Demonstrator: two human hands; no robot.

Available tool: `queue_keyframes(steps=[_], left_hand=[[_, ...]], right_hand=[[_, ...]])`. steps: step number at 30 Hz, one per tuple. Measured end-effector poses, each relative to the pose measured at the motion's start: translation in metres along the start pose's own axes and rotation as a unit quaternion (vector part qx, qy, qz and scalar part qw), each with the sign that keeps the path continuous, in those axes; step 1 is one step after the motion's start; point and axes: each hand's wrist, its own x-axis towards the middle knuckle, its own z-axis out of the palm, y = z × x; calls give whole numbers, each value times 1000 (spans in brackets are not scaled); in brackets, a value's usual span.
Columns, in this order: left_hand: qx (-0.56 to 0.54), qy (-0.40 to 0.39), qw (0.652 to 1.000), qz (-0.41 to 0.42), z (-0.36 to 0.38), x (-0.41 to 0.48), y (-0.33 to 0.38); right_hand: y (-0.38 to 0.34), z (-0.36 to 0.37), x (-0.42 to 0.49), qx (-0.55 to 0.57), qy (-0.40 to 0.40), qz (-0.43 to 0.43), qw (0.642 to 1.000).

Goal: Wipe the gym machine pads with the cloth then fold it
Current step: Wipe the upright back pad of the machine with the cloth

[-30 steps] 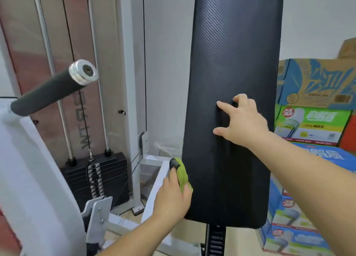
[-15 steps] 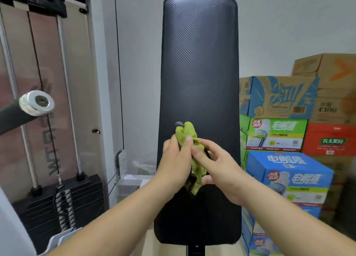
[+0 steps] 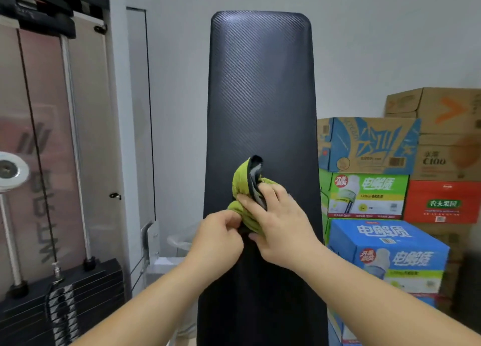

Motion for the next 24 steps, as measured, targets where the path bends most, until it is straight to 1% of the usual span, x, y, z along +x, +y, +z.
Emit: queue_keyframes(steps=[2,3,5,6,7,9,10,11,13,14,17,20,22,24], left_hand=[[79,33,994,74,4,3,5],[99,44,988,111,1,5,9],[167,50,966,192,2,13,22],[229,45,945,230,3,22,31],[306,35,916,256,3,33,41],[443,8,847,293,8,57,64],[484,-8,823,296,13,67,74],[508,-21,811,290,21,75,81],[539,-32,797,270,35,85,84],[549,-27,793,264,39,89,82],[566,-6,780,268,41,97,74],[563,18,779,277,42,100,70],[565,17,779,271,44,101,67],[575,22,774,264,47,98,66]], right_hand=[[25,-6,3,-23,60,12,998],[37,-11,7,-24,75,38,996],[66,-26,12,-27,98,126,987],[82,-36,18,-18,116,181,976],[96,-46,29,8,140,241,960],[116,-67,57,90,172,339,920],[122,-74,71,147,170,362,905],[127,-76,84,209,159,365,893],[130,-67,99,300,137,362,872],[129,-60,101,313,143,366,864],[122,-34,92,306,191,402,841],[111,-9,62,342,225,409,815],[103,10,29,368,217,412,805],[89,27,-12,379,180,432,798]])
